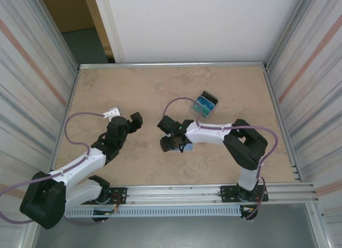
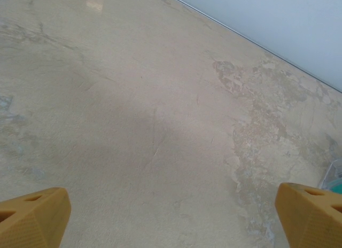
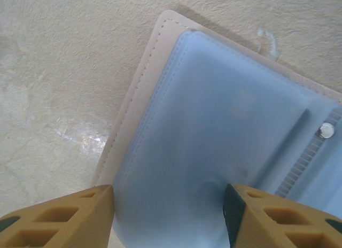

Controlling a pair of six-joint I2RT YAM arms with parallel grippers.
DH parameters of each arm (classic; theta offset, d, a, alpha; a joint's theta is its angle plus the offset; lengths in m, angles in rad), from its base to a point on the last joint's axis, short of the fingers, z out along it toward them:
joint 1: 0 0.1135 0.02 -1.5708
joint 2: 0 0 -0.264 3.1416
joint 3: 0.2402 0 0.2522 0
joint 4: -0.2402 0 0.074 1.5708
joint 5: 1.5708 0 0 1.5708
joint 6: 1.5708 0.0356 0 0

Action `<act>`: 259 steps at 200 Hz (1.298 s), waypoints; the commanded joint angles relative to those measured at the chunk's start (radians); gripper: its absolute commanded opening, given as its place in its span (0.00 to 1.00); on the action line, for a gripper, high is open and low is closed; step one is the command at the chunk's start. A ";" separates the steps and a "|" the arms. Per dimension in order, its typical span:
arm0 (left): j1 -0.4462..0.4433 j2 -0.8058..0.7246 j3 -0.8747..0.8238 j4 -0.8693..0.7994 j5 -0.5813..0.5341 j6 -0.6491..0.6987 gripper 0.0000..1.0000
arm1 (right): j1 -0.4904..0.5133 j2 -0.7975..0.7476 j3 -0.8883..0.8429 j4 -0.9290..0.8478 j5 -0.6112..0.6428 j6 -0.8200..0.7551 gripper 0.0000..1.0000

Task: Take the credit cards out of the card holder

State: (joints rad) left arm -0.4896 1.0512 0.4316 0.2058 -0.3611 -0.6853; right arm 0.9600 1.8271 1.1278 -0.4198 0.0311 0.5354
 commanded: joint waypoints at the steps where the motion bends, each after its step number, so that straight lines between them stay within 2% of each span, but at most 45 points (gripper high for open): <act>1: 0.008 -0.007 0.022 -0.020 -0.002 0.005 0.99 | -0.020 -0.018 -0.049 0.031 -0.087 0.031 0.55; 43: 0.009 -0.022 0.025 -0.034 -0.001 0.007 0.99 | -0.039 -0.039 -0.069 0.066 -0.129 0.038 0.47; 103: 0.008 -0.022 0.049 -0.061 0.017 0.027 0.99 | -0.042 -0.074 -0.063 0.006 -0.040 0.025 0.31; 203: 0.008 0.008 0.090 -0.072 0.059 0.072 0.99 | -0.062 -0.150 -0.080 -0.076 0.104 0.024 0.32; 232: 0.007 0.020 0.105 -0.075 0.072 0.087 0.99 | -0.070 -0.169 -0.098 -0.066 0.082 0.032 0.31; 259: 0.004 0.038 0.116 -0.078 0.083 0.087 0.99 | -0.069 -0.175 -0.118 -0.026 0.020 0.047 0.24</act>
State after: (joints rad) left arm -0.4900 1.0740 0.5106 0.1303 -0.2901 -0.6235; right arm 0.8913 1.6913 1.0286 -0.4564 0.0917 0.5514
